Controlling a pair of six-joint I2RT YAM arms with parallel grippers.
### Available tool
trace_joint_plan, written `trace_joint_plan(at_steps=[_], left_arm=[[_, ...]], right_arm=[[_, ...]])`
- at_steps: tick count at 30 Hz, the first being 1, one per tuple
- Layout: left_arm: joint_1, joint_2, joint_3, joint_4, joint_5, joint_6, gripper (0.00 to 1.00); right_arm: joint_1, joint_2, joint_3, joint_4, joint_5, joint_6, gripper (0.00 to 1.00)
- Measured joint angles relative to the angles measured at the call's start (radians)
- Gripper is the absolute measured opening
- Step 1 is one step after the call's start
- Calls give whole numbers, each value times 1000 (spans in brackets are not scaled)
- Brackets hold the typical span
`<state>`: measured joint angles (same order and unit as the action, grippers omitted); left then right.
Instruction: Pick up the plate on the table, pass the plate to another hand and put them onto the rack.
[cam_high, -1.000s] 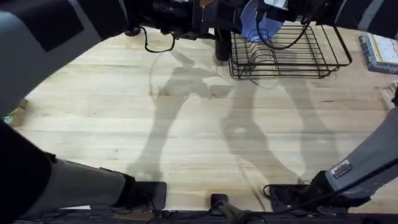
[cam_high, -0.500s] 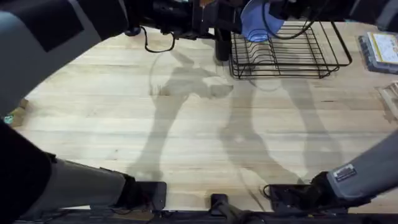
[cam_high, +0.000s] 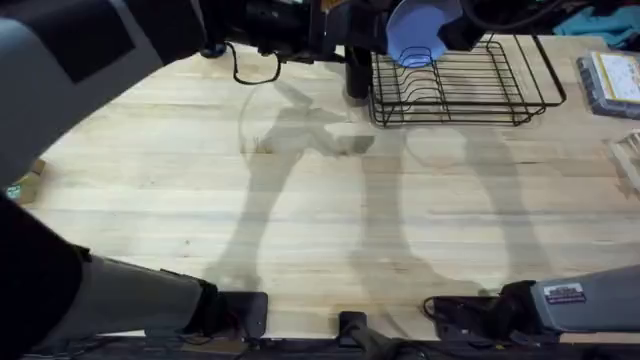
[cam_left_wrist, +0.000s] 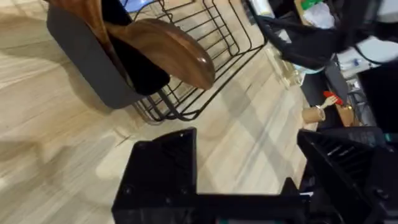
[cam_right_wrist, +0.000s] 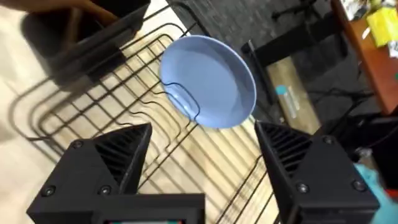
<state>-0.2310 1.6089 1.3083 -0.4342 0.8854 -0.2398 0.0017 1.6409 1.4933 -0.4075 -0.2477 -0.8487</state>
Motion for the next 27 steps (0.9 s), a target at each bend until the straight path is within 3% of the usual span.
trace_joint_plan(at_steps=[7,14,15,27], left_arm=[[24,-37,0,-11,-50,10,995],[93,-174,2,-107,-169,19,995],[123,-212,3,-151,-216,23,995],[230,-279,3,-215,-300,62,996]], right_arm=[[0,-101,0,-106,77,221,998],[0,-171,0,-241,108,465,998],[0,-194,0,-295,114,552,998],[0,-306,0,-567,117,735,997]])
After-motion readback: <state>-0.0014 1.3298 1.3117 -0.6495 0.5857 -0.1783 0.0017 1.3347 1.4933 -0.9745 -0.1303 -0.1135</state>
